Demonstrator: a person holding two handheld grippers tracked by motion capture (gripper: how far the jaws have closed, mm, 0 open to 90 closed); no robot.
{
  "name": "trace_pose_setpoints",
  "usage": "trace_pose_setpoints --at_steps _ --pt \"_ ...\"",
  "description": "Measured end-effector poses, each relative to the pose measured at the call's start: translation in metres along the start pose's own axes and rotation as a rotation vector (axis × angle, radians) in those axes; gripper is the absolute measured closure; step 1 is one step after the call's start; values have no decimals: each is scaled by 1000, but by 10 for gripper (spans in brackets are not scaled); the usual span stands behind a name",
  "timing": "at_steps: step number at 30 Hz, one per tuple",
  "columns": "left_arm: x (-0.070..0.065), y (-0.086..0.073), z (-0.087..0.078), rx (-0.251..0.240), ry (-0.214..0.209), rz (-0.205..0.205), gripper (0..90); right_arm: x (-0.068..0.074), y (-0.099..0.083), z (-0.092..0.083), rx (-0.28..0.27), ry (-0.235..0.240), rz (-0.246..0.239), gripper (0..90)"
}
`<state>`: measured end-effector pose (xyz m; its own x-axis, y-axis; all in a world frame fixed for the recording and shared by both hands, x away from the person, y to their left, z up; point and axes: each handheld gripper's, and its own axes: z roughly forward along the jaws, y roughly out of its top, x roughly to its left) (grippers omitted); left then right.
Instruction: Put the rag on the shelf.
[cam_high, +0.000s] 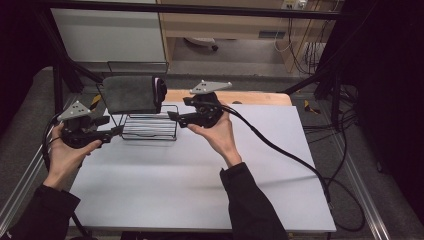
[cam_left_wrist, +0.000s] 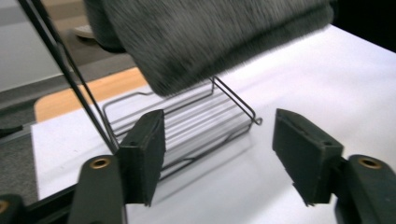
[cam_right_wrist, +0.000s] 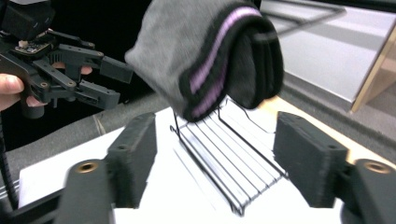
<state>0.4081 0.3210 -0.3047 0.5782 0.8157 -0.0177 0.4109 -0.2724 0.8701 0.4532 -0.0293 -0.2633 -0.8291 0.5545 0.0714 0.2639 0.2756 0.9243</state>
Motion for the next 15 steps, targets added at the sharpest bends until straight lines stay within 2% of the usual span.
trace_pose_setpoints --at_steps 4,8,15 --pt "-5 -9 4 8 -19 -4 292 -6 -16 -15 29 -21 -8 168" --pt "-11 -19 10 16 -34 -10 244 -13 -34 -33 41 -38 5 109" --pt "-23 -37 23 18 -62 -16 116 -28 -70 -66 56 -80 39 57"
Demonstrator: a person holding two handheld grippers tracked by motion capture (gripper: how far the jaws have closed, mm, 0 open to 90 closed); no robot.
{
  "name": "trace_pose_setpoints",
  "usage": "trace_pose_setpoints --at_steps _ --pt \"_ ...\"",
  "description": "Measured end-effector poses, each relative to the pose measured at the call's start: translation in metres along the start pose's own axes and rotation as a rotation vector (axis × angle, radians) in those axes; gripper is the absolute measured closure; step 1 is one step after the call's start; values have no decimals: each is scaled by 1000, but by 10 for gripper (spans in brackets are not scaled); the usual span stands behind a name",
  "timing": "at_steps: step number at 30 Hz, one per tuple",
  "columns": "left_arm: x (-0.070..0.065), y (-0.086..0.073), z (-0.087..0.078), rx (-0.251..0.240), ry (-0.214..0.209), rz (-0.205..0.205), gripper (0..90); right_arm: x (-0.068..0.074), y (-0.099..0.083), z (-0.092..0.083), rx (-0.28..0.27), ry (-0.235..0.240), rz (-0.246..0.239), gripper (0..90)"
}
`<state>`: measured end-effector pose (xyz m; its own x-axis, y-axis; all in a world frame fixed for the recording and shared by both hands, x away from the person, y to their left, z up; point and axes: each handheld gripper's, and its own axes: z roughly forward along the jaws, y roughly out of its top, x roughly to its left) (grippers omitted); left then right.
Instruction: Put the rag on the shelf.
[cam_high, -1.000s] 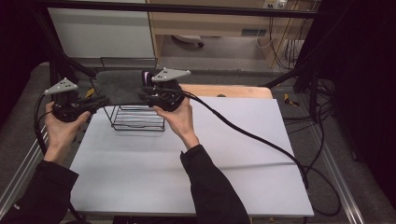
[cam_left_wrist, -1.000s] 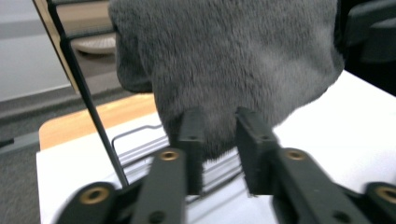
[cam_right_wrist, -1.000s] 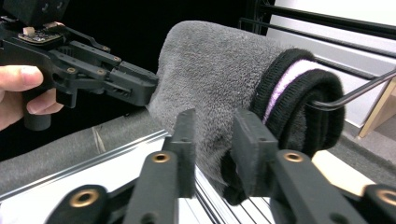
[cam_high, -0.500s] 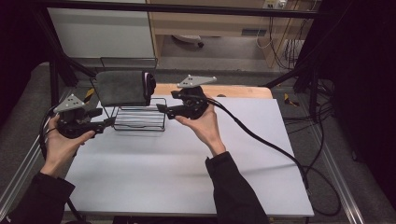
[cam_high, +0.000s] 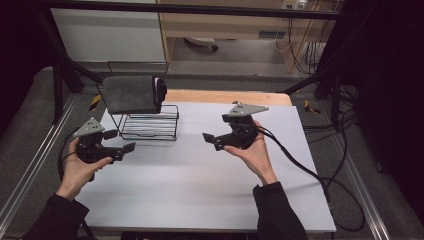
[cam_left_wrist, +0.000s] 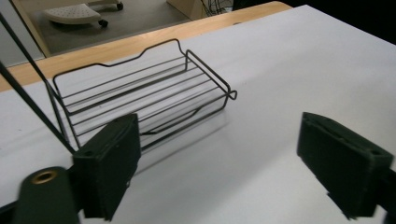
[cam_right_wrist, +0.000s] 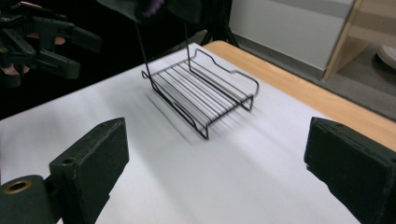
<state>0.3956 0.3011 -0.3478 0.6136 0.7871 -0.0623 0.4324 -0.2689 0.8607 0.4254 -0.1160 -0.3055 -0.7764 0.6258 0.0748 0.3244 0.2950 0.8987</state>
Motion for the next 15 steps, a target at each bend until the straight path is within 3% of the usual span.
trace_pose_setpoints --at_steps 8,15 --pt "-13 -20 17 13 -36 -12 65 -19 -43 -33 7 -43 67 18" --pt "-20 -40 31 39 -47 2 63 -32 -84 -48 33 -51 102 8"
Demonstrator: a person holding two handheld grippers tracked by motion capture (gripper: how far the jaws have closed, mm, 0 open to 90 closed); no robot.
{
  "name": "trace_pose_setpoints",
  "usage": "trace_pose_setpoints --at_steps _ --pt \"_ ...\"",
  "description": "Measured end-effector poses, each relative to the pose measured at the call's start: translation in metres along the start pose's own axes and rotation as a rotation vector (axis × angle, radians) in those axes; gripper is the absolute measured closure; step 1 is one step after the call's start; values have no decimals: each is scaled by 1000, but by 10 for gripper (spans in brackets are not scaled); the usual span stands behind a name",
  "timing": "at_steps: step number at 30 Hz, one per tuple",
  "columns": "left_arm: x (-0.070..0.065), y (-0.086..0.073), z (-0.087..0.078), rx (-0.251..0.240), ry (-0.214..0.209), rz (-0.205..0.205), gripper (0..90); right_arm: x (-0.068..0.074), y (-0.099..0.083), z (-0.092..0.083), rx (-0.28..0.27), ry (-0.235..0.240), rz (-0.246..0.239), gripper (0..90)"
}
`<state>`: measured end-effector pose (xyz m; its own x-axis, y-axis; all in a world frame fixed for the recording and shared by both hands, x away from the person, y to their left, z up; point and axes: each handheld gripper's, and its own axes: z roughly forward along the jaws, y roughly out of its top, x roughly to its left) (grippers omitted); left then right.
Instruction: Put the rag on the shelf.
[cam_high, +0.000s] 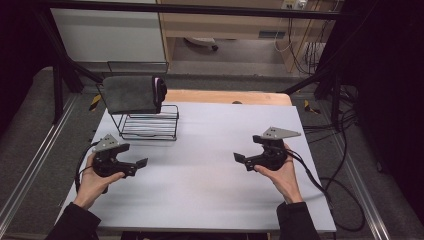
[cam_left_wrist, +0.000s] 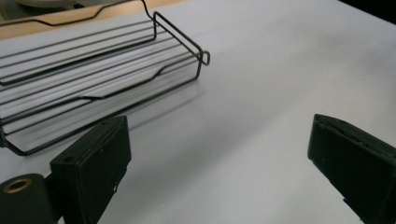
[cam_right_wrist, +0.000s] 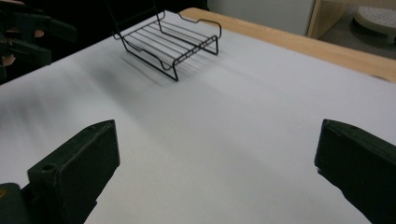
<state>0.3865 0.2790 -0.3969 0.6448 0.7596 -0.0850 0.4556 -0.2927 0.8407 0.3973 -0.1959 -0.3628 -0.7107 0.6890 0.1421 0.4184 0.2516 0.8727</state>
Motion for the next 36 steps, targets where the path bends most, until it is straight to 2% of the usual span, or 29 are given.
trace_pose_setpoints --at_steps 3,8,11,17,21,26,31,36 --pt "-2 -8 4 8 0 16 68 -7 -17 -2 15 -5 18 8" --pt "-4 -23 9 26 -6 19 71 -18 -43 -6 30 -5 44 8" --pt "-5 -29 10 46 -3 34 74 -23 -58 -9 42 -8 56 9" --pt "-4 -40 12 60 -6 36 77 -33 -83 -15 50 -13 74 8" --pt "-3 -44 13 69 0 46 77 -37 -94 -16 58 -22 77 8" --pt "-4 -49 13 72 -3 60 77 -38 -105 -18 99 -34 72 9" --pt "-5 -51 15 81 -7 70 76 -37 -109 -22 94 -35 86 9" --pt "-3 -51 13 77 -3 59 76 -36 -110 -21 101 -36 87 9"
